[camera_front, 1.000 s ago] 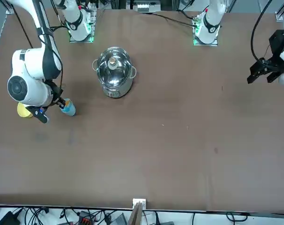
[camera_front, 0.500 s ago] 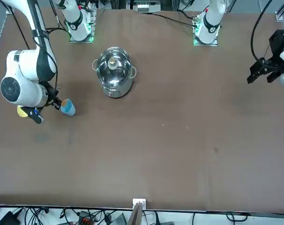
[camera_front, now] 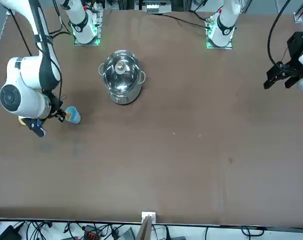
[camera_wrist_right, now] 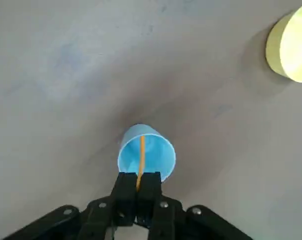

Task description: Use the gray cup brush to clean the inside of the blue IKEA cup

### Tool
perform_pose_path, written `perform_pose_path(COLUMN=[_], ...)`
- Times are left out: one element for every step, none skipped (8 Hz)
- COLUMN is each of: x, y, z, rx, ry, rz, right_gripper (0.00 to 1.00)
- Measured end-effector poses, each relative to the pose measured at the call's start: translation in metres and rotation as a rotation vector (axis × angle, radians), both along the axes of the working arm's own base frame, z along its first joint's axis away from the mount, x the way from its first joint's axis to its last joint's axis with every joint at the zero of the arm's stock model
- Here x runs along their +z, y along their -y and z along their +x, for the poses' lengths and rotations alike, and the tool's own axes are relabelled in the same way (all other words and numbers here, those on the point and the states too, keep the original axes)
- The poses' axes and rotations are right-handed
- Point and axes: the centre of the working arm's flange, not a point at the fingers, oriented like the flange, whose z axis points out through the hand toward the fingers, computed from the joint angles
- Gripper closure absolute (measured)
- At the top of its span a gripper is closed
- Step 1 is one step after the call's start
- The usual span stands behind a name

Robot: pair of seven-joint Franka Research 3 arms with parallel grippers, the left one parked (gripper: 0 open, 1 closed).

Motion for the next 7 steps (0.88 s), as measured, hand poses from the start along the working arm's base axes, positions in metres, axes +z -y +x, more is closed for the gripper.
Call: perform_pose_path(x=[-0.002,-0.004,-0.005,-0.007,-0.009,-0.010,-0.011], y=[-0.008,-0.017,-0.025,-0.030,-0.032,-0.031,-0.029], z=[0.000,0.000,-0.001,-0.003,-0.005,-0.007,-0.009], rx=[0.013,0.025,0.027,0.028,0.029,0.027,0.023], ry=[-0.001,-0.004,-0.007,-0.012,-0.024,-0.040,-0.056], rz=[0.001,0.001,-0.002,-0.004,-0.007,-0.009,-0.012], right_gripper=[0.96,0.96,0.96,0.96,0.96,0.96,0.96])
